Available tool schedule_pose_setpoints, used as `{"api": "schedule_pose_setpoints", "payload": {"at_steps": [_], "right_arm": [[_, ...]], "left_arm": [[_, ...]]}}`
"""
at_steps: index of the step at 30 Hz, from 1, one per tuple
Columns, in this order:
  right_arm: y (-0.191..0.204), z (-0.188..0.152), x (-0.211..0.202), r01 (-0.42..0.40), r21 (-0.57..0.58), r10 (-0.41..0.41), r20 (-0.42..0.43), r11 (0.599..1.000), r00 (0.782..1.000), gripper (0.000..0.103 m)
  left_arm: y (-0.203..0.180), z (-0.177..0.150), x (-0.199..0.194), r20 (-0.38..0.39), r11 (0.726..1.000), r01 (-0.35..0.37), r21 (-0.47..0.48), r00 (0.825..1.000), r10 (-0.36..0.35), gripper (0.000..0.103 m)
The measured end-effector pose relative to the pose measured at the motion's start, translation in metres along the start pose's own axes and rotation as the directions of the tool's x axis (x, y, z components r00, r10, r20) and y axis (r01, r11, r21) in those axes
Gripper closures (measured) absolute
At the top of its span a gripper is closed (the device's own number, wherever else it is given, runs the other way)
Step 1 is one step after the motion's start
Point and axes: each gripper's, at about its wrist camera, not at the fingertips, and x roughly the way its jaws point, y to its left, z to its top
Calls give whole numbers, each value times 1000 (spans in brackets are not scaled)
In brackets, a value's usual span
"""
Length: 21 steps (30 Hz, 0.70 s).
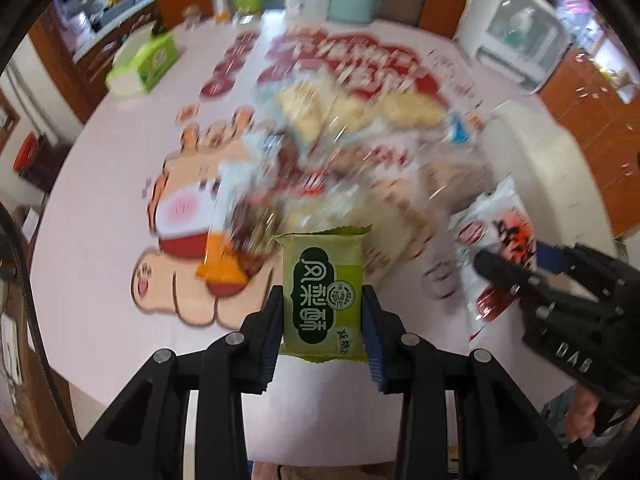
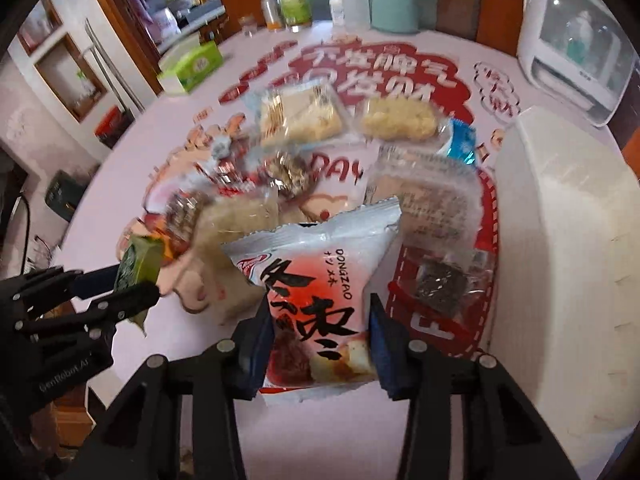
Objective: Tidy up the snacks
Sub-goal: 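Carry both packets into the white bin and open both tools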
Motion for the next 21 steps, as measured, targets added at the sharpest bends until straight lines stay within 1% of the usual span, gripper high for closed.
{"api": "schedule_pose_setpoints", "payload": {"at_steps": [2,3,6,9,12,15,17,19,21], "right_arm": [[-2,1,-21,-4,7,4,43,1000,999,60],[-4,2,-29,-5,11,4,59,1000,998,60],[-14,2,-63,-1,37,-4,130,999,991,59],[-28,2,-93,36,80,-50,190,996,980,59],[-49,-3,-118,79,156,-113,221,985,969,59],[-75,-12,-138,128,245,-186,230,961,955,59],[-95,-20,-150,168,307,-245,233,937,941,59],[-113,-29,-158,211,364,-306,226,907,925,59],[-130,-37,-165,231,417,-342,214,879,915,58]], "left_arm": [[5,-12,-37,37,999,20,34,999,-22,68],[-4,-6,-47,55,998,30,55,998,-33,68],[-26,5,-64,96,990,63,122,993,-75,68],[-59,14,-77,129,973,105,206,983,-133,68],[-96,25,-78,140,947,151,283,971,-196,68],[-138,38,-76,128,917,196,348,959,-253,68],[-167,44,-73,118,890,222,397,950,-289,68],[-192,47,-70,112,867,233,441,944,-311,68],[-218,50,-68,109,845,237,479,939,-325,68]]}}
